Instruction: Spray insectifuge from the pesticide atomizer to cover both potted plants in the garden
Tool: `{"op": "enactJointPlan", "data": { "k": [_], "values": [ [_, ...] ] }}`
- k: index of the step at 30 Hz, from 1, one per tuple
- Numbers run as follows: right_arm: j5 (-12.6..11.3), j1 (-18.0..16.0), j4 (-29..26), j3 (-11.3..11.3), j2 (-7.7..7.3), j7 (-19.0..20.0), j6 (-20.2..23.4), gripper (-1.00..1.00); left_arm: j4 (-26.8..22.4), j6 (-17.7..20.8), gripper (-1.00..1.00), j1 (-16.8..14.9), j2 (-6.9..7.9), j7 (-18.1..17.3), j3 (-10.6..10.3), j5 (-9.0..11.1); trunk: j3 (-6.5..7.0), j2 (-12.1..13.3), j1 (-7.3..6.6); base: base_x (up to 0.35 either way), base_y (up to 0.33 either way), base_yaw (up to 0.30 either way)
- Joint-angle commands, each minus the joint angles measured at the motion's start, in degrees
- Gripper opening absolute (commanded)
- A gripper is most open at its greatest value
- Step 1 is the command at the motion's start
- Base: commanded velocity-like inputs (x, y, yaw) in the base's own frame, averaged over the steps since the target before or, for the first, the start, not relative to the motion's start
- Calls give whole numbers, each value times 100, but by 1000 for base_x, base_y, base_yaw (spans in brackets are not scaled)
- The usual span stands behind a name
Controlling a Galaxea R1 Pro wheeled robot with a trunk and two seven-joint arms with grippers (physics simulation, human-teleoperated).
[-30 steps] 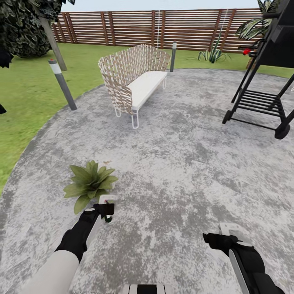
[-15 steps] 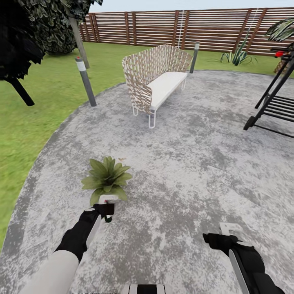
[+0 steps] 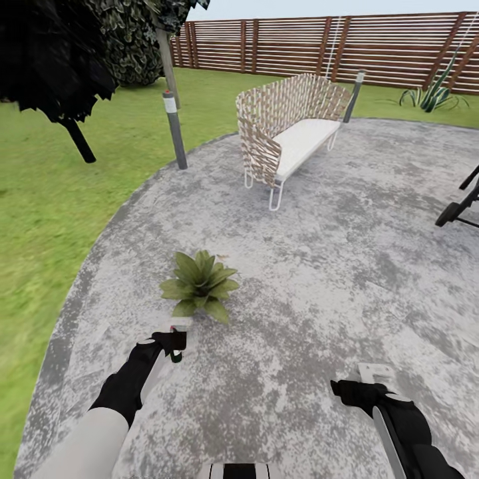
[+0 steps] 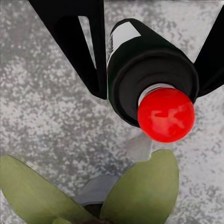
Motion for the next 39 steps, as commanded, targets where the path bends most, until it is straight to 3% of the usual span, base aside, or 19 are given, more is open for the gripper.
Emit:
{"op": "enactJointPlan", "data": {
  "k": [1, 14, 32, 39],
  "values": [
    [-6, -1, -7, -2, -2, -1, 27, 100, -7, 30, -100, -3, -1, 1, -3, 3, -4, -2, -1, 0, 0, 270],
    [-6, -1, 0, 4, 4, -1, 27, 100, -6, 30, -100, -3, -1, 1, -3, 3, -4, -2, -1, 0, 0, 263],
    [-6, -1, -7, -2, 7, -1, 27, 100, -11, 30, -100, -3, -1, 1, -3, 3, -4, -2, -1, 0, 0, 17],
    [-6, -1, -7, -2, 2, -1, 26, 100, -8, 30, -100, -2, -1, 1, -3, 3, -4, -2, -1, 0, 0, 219]
  ]
}}
